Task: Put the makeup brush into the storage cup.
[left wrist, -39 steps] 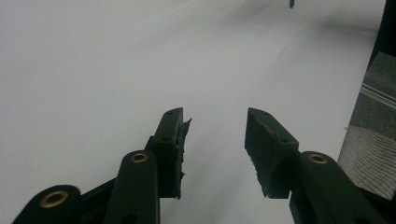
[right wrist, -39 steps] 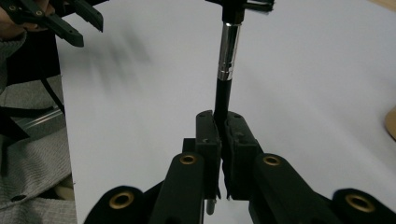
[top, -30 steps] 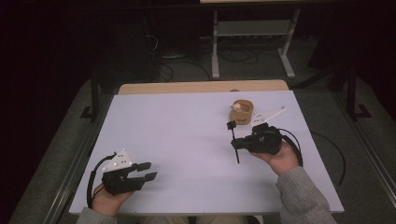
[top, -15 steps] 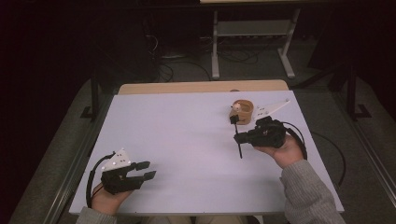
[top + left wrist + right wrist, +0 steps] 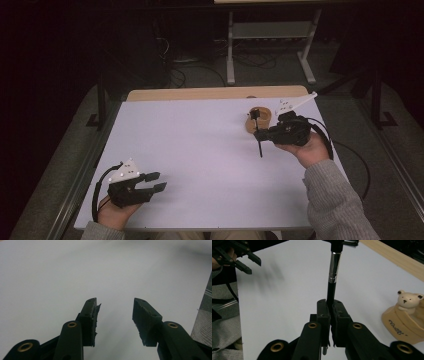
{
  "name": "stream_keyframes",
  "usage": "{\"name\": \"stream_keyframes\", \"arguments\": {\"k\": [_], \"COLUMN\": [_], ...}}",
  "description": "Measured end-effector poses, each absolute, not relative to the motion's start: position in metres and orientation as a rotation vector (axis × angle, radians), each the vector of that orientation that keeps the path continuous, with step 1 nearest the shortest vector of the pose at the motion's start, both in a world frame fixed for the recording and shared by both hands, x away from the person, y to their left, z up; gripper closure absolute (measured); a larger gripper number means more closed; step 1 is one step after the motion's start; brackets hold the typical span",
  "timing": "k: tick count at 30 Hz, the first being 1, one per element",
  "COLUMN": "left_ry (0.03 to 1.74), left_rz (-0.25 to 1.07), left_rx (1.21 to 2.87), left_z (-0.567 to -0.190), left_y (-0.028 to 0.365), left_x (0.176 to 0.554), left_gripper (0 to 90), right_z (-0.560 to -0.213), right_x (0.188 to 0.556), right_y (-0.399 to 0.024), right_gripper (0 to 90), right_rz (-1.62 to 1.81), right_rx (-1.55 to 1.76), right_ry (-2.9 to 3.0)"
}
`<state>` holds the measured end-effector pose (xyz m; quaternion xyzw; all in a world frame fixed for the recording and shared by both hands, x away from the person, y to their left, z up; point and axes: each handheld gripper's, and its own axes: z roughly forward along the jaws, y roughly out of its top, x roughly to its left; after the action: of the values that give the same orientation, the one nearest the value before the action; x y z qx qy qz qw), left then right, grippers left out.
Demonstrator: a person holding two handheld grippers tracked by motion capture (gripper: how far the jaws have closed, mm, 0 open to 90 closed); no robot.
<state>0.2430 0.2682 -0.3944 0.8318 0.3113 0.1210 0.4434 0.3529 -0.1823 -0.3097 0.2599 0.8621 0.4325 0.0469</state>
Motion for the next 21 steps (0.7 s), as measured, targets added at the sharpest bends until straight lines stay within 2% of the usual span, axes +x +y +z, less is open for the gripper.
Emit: {"name": "stream_keyframes", "arguments": {"k": [21], "left_ry": [0.757], "left_rz": [0.302], "left_rx": [2.068], "left_z": [-0.393], "left_y": [0.267], "left_x": [0.243], "left_gripper": [53.4], "right_z": [-0.289], "right_x": [0.389], "right_y": [-0.185], "right_gripper": [84.8], "right_rz": [1.321], "right_rx": [0.824], "right_ry": [2.568]}}
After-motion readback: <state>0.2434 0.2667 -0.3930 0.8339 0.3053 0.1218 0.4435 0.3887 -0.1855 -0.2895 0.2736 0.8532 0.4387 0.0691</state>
